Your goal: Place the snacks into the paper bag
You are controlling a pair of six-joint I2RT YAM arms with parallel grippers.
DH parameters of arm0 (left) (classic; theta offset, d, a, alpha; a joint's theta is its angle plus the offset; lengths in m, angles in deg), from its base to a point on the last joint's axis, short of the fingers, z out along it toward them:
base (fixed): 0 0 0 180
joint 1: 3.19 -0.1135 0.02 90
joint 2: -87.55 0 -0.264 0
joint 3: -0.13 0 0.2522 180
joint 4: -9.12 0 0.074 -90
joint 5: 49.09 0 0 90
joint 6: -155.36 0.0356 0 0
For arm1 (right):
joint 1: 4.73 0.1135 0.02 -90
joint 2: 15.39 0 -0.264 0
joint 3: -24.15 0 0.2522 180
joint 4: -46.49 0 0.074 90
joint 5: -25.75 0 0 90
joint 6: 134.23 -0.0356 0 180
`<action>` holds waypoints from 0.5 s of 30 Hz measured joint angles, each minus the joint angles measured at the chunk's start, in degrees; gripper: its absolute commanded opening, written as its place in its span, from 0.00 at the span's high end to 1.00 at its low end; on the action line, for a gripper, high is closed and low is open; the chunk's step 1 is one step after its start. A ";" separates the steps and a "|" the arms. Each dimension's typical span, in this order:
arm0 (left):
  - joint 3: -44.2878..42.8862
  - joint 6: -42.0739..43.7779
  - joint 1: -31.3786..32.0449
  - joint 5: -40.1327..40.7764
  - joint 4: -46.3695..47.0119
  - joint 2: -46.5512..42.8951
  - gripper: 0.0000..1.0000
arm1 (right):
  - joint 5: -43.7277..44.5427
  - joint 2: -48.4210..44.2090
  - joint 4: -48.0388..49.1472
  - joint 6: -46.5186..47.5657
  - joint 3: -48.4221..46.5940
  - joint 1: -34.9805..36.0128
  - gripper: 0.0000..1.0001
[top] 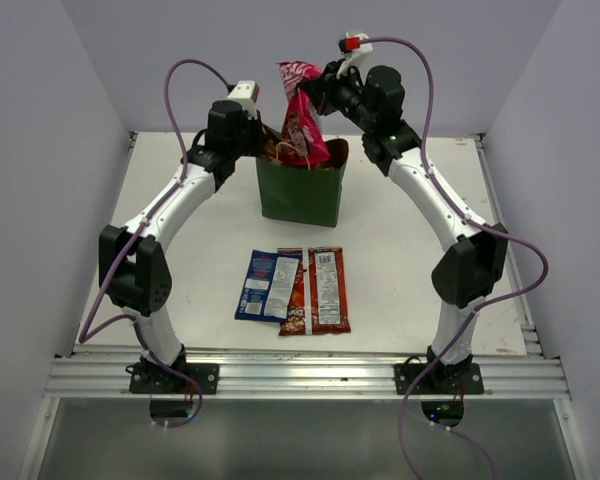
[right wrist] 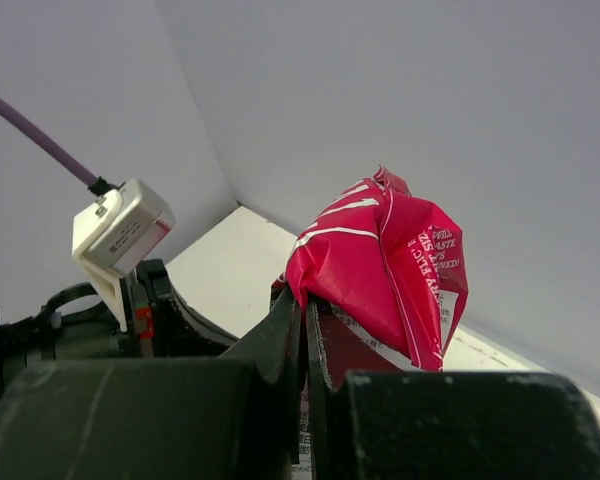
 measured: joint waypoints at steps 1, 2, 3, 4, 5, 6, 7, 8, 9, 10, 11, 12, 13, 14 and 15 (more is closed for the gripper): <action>0.00 -0.02 0.00 0.00 0.00 0.00 1.00 | -0.76 0.00 0.57 0.00 0.57 0.00 1.00; 0.00 0.00 0.00 0.00 0.00 0.02 1.00 | -1.42 0.00 1.14 -0.02 1.22 0.00 1.00; -0.02 0.00 0.00 -0.02 0.02 0.07 1.00 | -2.32 0.00 1.44 -0.04 1.70 0.00 1.00; -0.11 0.00 0.00 -0.02 0.00 0.13 1.00 | -2.78 0.00 1.60 -0.09 1.97 0.00 1.00; -0.26 -0.02 0.00 -0.02 -0.02 0.28 1.00 | -3.45 0.04 1.60 -0.20 1.99 -0.02 1.00; -0.44 -0.02 0.00 -0.02 -0.02 0.44 1.00 | -4.02 0.04 1.88 -0.39 1.99 -0.02 1.00; -0.50 -0.02 0.02 -0.04 -0.02 0.52 1.00 | -4.66 0.04 2.25 -0.55 1.97 -0.02 1.00; -0.57 -0.02 0.02 -0.02 -0.02 0.59 1.00 | -5.27 0.04 2.73 -0.68 1.90 -0.02 1.00; -0.63 -0.02 0.04 -0.02 -0.07 0.61 1.00 | -5.68 0.02 3.13 -0.76 1.90 -0.02 1.00; -0.66 -0.02 0.04 -0.02 -0.09 0.63 1.00 | -6.21 0.00 3.39 -0.87 1.90 -0.02 1.00; -0.66 -0.02 0.04 -0.02 -0.09 0.63 1.00 | -6.60 -0.02 3.58 -0.92 1.90 -0.02 1.00; -0.68 -0.02 0.04 -0.02 -0.11 0.66 1.00 | -6.78 -0.09 3.69 -0.92 1.90 -0.02 1.00; -0.68 -0.02 0.04 -0.02 -0.11 0.66 1.00 | -6.88 -0.24 3.74 -0.94 1.97 -0.02 1.00; -0.72 -0.02 0.04 -0.02 -0.13 0.68 1.00 | -6.99 -0.57 3.87 -0.96 2.23 -0.02 1.00; -0.76 -0.02 0.04 -0.04 -0.13 0.72 1.00 | -7.15 -0.87 3.98 -0.96 2.43 -0.04 1.00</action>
